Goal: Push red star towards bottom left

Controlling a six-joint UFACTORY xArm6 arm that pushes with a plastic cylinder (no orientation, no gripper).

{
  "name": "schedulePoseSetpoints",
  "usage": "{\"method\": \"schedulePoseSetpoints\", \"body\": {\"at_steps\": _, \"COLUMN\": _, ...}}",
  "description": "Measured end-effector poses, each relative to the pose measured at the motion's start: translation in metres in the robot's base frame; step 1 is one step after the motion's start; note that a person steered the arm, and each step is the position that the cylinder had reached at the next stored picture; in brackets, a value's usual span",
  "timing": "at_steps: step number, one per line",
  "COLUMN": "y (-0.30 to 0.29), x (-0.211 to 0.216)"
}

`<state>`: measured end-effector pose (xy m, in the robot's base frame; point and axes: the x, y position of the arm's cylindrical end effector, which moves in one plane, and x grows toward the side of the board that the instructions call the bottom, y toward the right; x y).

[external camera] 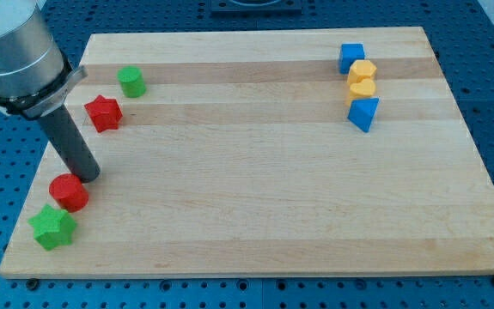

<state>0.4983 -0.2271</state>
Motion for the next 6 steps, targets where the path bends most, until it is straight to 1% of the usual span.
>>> {"method": "schedulePoseSetpoints", "body": {"at_steps": 1, "y": 0.0, "x": 0.009}}
{"method": "schedulePoseSetpoints", "body": {"at_steps": 3, "y": 0.0, "x": 0.01}}
{"method": "schedulePoseSetpoints", "body": {"at_steps": 4, "y": 0.027, "x": -0.014}}
{"method": "schedulePoseSetpoints", "body": {"at_steps": 5, "y": -0.007, "x": -0.046}}
{"method": "schedulePoseSetpoints", "body": {"at_steps": 6, "y": -0.068, "x": -0.043}}
